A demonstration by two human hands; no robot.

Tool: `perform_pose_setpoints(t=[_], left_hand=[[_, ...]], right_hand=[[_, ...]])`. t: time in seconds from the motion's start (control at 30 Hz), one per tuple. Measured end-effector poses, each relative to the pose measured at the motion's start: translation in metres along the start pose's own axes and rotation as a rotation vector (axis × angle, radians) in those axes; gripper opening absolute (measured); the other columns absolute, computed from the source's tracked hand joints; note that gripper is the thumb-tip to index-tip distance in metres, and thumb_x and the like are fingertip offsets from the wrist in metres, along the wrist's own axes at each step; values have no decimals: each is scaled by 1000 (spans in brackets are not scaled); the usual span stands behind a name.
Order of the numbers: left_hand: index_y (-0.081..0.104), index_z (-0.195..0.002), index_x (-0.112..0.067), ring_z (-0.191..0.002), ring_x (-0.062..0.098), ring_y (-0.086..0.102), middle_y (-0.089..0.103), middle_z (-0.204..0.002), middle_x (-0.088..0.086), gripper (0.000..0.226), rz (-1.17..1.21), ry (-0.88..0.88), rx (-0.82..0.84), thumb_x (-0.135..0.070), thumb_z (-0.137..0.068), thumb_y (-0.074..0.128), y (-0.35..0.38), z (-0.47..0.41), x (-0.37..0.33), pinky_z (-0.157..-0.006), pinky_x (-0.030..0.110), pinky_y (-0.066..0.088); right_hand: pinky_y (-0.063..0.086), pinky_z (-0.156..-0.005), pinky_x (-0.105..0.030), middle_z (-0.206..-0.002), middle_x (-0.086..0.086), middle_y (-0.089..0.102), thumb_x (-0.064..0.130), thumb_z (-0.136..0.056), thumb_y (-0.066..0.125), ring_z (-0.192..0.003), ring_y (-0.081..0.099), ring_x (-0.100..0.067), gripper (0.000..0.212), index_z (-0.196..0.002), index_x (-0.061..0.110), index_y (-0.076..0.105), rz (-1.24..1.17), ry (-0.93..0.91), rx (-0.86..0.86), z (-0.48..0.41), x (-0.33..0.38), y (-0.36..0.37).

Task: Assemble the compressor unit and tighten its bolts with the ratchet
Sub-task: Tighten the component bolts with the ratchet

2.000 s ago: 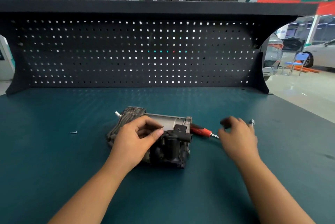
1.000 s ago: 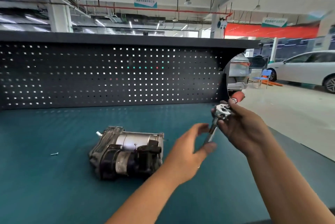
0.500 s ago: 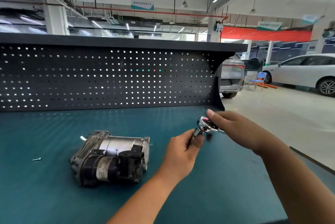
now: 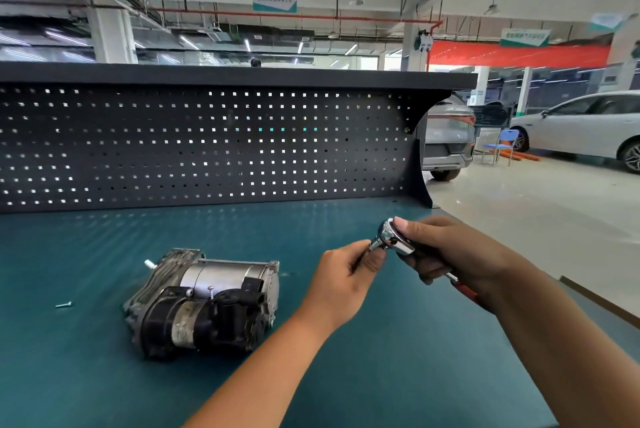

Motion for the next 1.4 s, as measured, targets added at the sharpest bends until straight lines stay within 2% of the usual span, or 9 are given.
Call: perform_pose_setpoints(t=[0.23,0.4,0.57,0.7,0.87,0.93,1.03,1.23,1.4], left_hand=[[35,-61,-17,-47,6,24,29,-52,-10,48,-10,-105,133,-55,-89,46,3,-22,14,-48,25,20],[36,-69,-15,-39,7,20,27,-47,-10,43,420,-398,-92,-55,-87,38,-25,-29,36,-39,18,18],[45,-81,-12,-48,10,29,35,-62,1,24,810,-871,-108,-14,-102,32,12,-35,68,-36,16,27],[43,-77,-10,-55,12,35,45,-71,5,28,617,-995,-170,9,-92,29,42,-35,103,-46,22,30],[46,-76,-11,-58,15,43,53,-82,10,27,360,-1061,-259,9,-90,34,59,-40,153,-54,29,39],[54,-100,-13,-71,23,57,59,-99,12,25,178,-1005,-228,7,-89,44,60,-42,163,-69,36,50],[37,-142,-20,-106,26,61,60,-125,7,66,-133,-900,-182,5,-84,53,61,-41,175,-85,30,50],[52,-122,-21,-124,22,39,50,-130,1,39,-573,-893,-100,-4,-88,49,79,-41,170,-97,34,35],[49,-126,-23,-127,22,32,40,-135,0,42,-765,-904,51,-14,-85,56,83,-47,169,-97,38,30]], right_hand=[[27,-38,-17,-44,3,31,53,-78,54,-35,18,-8,45,-50,19,58,-246,-1,-156,-11,-14,-20],[32,-37,-14,-34,8,21,55,-95,34,-40,6,-9,64,-46,17,50,-874,-57,-302,-17,-24,-70],[30,-34,-16,-46,8,10,57,-92,38,-42,5,-6,61,-51,13,54,-1163,-3,-277,-38,-68,-40],[22,-35,-15,-50,9,8,48,-93,39,-41,5,-4,52,-58,11,51,-1370,56,-265,-52,-114,-20],[18,-29,-16,-51,9,12,45,-94,36,-39,9,-4,51,-66,7,55,-1474,73,-164,-61,-143,-18],[19,-29,-17,-52,9,13,47,-89,41,-40,10,-4,50,-66,6,57,-1462,71,-144,-63,-147,-17],[19,-29,-17,-54,8,12,42,-75,57,-40,9,-5,39,-63,5,57,-1463,71,-178,-65,-152,-14],[21,-30,-16,-56,9,12,48,-82,46,-43,10,-4,48,-61,6,56,-1484,109,-243,-63,-152,-10],[21,-29,-15,-57,9,12,52,-91,39,-45,9,-3,54,-60,9,50,-1523,136,-284,-60,-152,-9]])
Point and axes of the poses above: each hand's wrist, its own z-axis away from the middle knuckle, its own y-axis out of the palm, x = y × z, the point moved 4 cm from there along -z, towards the middle knuckle
